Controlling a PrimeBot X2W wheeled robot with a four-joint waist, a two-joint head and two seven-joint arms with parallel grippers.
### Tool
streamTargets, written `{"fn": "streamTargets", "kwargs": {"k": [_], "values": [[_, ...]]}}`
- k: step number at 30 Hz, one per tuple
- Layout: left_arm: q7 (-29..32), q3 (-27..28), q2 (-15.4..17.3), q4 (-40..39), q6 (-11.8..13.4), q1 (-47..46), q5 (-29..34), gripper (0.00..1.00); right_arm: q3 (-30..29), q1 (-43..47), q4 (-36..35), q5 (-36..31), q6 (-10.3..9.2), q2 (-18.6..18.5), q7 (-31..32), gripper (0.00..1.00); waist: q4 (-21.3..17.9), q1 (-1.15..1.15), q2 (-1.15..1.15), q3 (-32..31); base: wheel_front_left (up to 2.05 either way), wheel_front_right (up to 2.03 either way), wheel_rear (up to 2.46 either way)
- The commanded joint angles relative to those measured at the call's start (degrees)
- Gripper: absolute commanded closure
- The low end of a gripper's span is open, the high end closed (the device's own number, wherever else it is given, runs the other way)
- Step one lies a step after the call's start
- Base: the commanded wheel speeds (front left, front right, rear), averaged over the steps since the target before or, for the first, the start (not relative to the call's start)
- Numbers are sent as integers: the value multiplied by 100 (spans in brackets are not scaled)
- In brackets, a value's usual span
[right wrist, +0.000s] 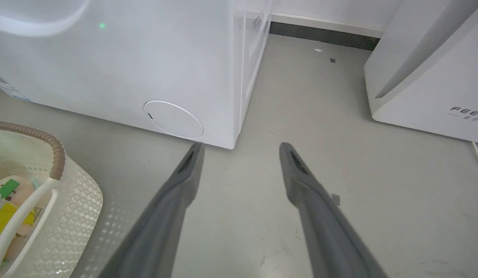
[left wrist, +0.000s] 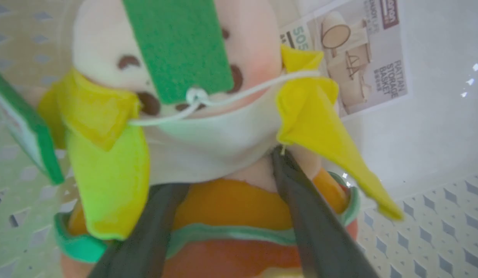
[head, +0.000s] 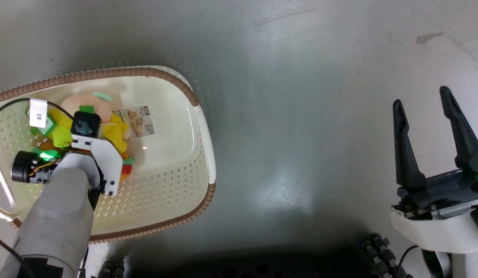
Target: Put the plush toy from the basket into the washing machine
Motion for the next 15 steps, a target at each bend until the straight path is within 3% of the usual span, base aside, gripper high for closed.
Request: {"fn": "streamTargets", "kwargs": {"k": [1,2,4,15], "values": [[24,-2,7,62,-12,-36,-53,0,11,-83,-33,-35,-5,13,-26,0,2,0,0,9,0,0,0],[45,-6,-9,62,-25,-44,-68,0,13,-79,-36,-41,-5,13,-26,0,7,0,0,16,0,0,0],[45,-20,-32,62,-73,-51,-93,100,12,-73,-43,-50,-5,13,-26,0,17,0,0,23,0,0,0],[-240,-46,-86,62,-179,141,-255,100,8,-77,7,-80,-5,13,-26,0,50,0,0,-183,0,0,0]]}}
